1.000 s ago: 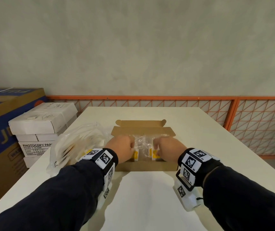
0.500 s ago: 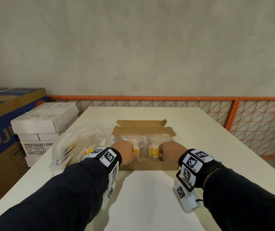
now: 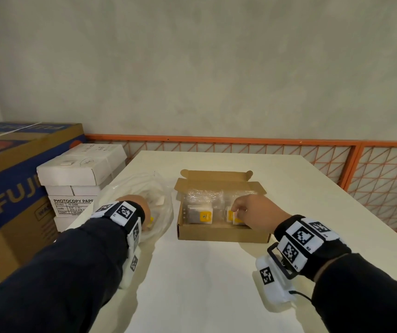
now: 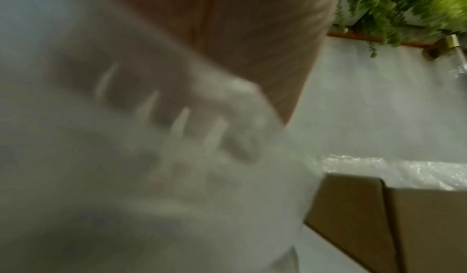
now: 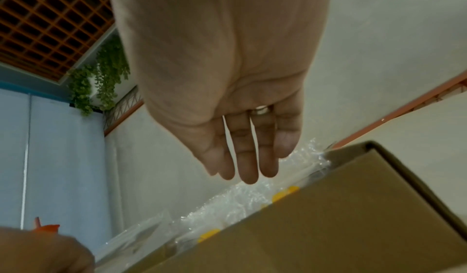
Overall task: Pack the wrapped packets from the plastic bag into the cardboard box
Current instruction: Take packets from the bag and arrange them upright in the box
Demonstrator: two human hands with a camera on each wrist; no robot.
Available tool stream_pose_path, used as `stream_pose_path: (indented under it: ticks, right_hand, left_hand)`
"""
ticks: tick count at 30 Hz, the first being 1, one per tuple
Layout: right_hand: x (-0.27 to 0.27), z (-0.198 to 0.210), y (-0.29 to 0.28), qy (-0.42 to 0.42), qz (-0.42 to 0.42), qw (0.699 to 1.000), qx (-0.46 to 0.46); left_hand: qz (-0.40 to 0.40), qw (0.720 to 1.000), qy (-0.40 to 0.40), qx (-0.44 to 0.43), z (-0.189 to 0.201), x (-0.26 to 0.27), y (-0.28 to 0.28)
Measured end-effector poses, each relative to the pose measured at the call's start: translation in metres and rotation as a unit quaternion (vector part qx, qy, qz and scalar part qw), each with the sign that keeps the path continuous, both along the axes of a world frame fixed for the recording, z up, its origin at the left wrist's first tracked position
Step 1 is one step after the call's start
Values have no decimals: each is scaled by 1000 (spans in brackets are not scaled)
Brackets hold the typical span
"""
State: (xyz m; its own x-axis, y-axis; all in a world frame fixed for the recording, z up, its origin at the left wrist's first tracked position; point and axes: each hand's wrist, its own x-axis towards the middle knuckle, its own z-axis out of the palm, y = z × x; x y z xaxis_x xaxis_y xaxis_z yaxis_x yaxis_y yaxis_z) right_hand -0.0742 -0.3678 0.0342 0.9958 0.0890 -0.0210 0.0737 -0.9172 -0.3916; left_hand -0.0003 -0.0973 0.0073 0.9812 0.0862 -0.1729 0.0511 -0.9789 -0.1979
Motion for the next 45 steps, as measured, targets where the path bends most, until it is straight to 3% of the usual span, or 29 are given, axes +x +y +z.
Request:
stream_pose_path:
  ticks: [3,7,10,15,19,26,33,39,45]
  right_hand:
    - [-5,0,5,-23,10,999,40]
    - [-14,3,10,-50,20,995,84]
    - [-21,7,12,-59,24,994,91]
    - [-33,15,15,-59,20,989,132]
    - [-46,25,24,-57,-3,972,228]
    - [-62,44,53,-64,-43,900,429]
    - [-78,39,62,-132,-82,804,574]
    - [-86,37,39,-147,-91,803,570]
    - [-94,34,20,-150,-73,795,583]
  left_hand:
    - [31,998,-4,-57,-1,-1,1]
    - [18,976,-90,-200,20,-13,-6]
    - [44,934,-160,-316,29,-15,-3]
    - [49,871,-225,-434,49,-25,1]
    - [38,823,-246,-511,69,-39,-3]
    - [-62,724,-160,-668,93,-85,-40]
    - [-119,678,-64,-722,96,-124,-75]
    - [-116,645,-2,-755,94,-139,-95]
    - [-110,645,16,-756,84,-143,-99]
